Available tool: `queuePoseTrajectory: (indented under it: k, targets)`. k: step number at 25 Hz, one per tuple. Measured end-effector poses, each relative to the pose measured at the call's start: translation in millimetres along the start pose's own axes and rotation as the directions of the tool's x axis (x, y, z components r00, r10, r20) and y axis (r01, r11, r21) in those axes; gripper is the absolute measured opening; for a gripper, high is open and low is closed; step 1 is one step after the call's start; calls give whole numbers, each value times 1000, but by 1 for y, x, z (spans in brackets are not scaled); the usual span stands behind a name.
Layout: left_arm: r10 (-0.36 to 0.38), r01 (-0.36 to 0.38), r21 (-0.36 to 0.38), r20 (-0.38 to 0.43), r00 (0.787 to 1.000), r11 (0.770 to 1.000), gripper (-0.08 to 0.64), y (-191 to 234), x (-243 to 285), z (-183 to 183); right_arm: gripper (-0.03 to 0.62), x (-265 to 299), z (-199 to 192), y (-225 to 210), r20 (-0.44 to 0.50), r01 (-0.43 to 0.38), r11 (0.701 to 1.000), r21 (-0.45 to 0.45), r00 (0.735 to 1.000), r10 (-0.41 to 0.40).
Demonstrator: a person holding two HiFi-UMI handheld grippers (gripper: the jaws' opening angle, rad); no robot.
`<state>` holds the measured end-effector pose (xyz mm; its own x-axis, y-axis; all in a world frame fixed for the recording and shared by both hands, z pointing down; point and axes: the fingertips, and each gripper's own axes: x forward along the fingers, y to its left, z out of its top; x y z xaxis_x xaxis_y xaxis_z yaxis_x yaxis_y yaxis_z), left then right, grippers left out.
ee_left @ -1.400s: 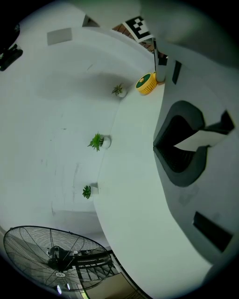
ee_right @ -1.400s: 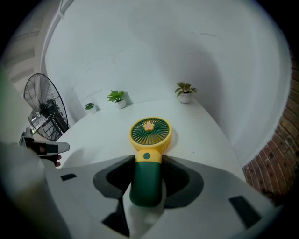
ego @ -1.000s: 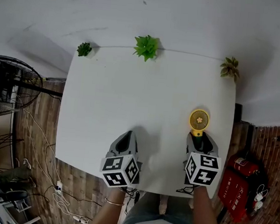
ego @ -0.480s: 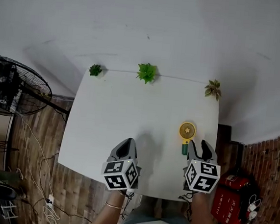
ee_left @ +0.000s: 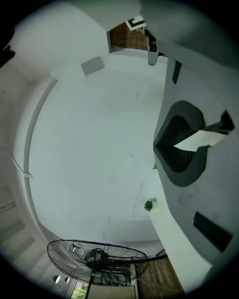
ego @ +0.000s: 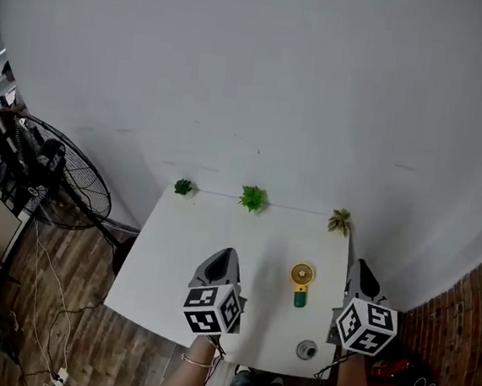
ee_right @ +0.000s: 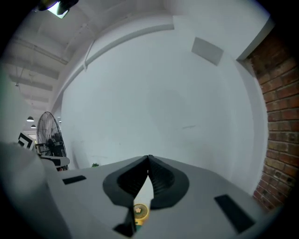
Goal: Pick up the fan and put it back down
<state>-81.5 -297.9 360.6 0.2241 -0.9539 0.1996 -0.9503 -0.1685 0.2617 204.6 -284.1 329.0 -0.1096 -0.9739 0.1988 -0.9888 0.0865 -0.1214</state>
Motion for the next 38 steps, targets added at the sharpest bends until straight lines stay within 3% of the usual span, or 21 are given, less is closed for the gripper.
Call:
queuePoseTrajectory:
  k: [5,8,38]
  targets:
    - [-9,8,12,91,996,1000,6,-12,-10,34,2,-32,53,-15,164,-4,1000,-10,986,6]
    - [-14,12,21,110,994,1000,6,-18,-16,41,2,-45,63,-27,200,11,1000,-5,980,-9]
    - [-24,22,16,102,994,1000,6,-19,-18,36,2,-50,61,-21,180,21,998,-64,984,-9]
